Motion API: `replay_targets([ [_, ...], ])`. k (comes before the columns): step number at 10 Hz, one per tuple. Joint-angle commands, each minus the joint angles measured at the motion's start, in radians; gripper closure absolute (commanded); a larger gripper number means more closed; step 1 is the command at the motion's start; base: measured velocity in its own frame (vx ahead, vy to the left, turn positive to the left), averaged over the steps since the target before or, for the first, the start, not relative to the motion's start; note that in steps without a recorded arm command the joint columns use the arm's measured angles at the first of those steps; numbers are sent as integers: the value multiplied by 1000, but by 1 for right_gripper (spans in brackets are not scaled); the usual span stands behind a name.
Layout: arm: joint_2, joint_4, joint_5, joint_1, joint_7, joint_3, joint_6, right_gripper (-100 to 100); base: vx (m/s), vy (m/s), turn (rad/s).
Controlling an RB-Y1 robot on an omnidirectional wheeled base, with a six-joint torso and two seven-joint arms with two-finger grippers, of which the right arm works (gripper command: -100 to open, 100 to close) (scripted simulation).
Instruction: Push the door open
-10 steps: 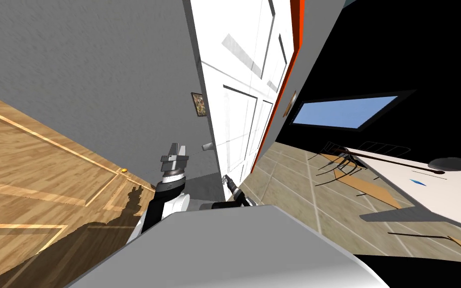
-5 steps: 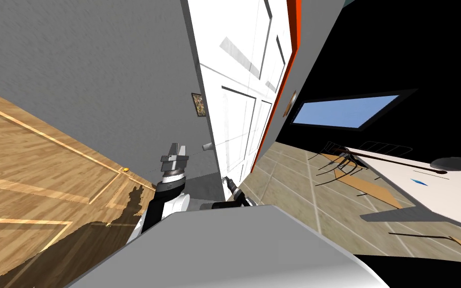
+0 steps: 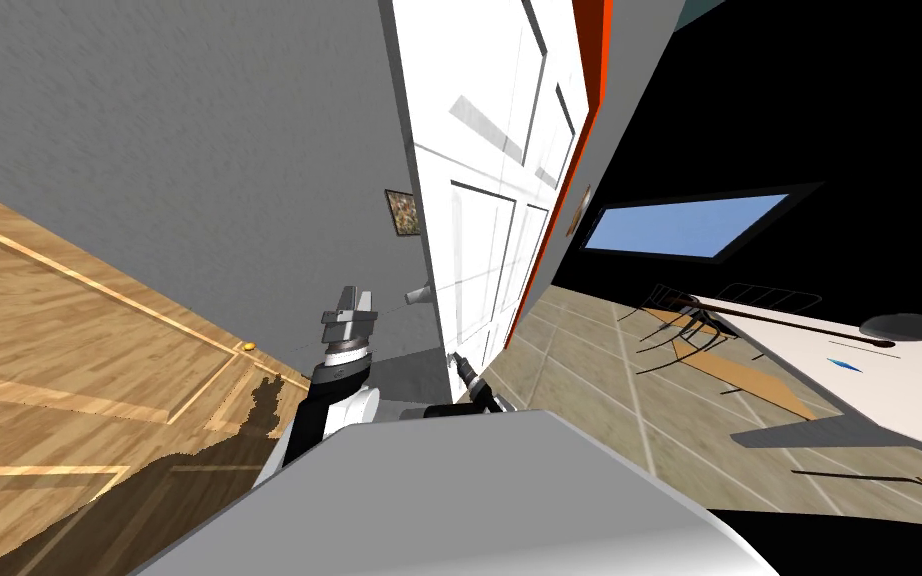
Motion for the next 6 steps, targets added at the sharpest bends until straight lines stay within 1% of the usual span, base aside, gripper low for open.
replay_targets([
  [1,-6,-6,-9,-9,5,-25,4,100,122,154,-34],
  [2,-7,-2,-13,-11,9,-40,3,100,122,200,-44],
  [3,-8,0,-16,-13,11,-48,3,100,124,181,-55],
  [4,-8,4,-21,-15,16,-65,3,100,164,155,-56],
  [5,-8,6,-24,-17,18,-73,3,100,138,153,-27],
  [6,-8,8,-27,-18,21,-82,3,100,118,114,-35],
])
